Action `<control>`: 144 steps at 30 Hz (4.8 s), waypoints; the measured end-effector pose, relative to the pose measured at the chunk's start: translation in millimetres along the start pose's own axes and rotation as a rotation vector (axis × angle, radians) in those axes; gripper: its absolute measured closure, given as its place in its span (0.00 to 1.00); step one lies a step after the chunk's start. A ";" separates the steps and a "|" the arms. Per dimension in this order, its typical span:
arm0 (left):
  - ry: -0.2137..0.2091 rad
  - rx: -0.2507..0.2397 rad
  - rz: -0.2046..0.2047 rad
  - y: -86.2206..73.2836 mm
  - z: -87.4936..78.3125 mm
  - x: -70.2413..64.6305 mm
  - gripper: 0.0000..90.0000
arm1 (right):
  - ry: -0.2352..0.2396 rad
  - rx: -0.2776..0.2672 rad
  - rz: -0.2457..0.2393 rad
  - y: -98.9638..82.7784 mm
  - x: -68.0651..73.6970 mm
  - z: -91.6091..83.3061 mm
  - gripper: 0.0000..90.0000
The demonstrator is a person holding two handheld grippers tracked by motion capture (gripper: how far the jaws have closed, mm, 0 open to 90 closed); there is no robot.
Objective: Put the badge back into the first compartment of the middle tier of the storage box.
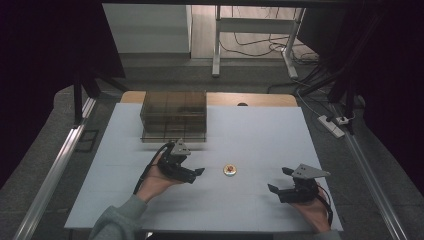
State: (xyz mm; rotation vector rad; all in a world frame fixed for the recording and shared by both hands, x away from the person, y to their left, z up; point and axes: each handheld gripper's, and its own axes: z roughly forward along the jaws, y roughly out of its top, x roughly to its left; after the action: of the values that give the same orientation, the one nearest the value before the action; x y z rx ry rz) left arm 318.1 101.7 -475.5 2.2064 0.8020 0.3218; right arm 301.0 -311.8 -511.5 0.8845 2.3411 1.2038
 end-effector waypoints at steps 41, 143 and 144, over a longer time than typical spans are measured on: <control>-0.180 0.138 0.119 47.4 91.3 -27.2 0.16 | 0.019 -0.016 0.009 2.0 -4.3 5.1 0.17; -0.112 0.030 0.024 54.1 33.1 -2.5 0.52 | 0.013 -0.004 -0.029 4.0 3.8 6.5 0.18; -0.110 0.024 0.024 54.1 31.6 -1.9 0.52 | 0.016 -0.007 -0.028 4.3 3.9 6.0 0.18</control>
State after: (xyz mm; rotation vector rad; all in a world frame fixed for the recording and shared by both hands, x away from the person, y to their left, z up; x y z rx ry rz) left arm 355.1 54.3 -457.8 2.2362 0.7236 0.2009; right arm 303.1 -303.8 -511.5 0.8397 2.3523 1.2113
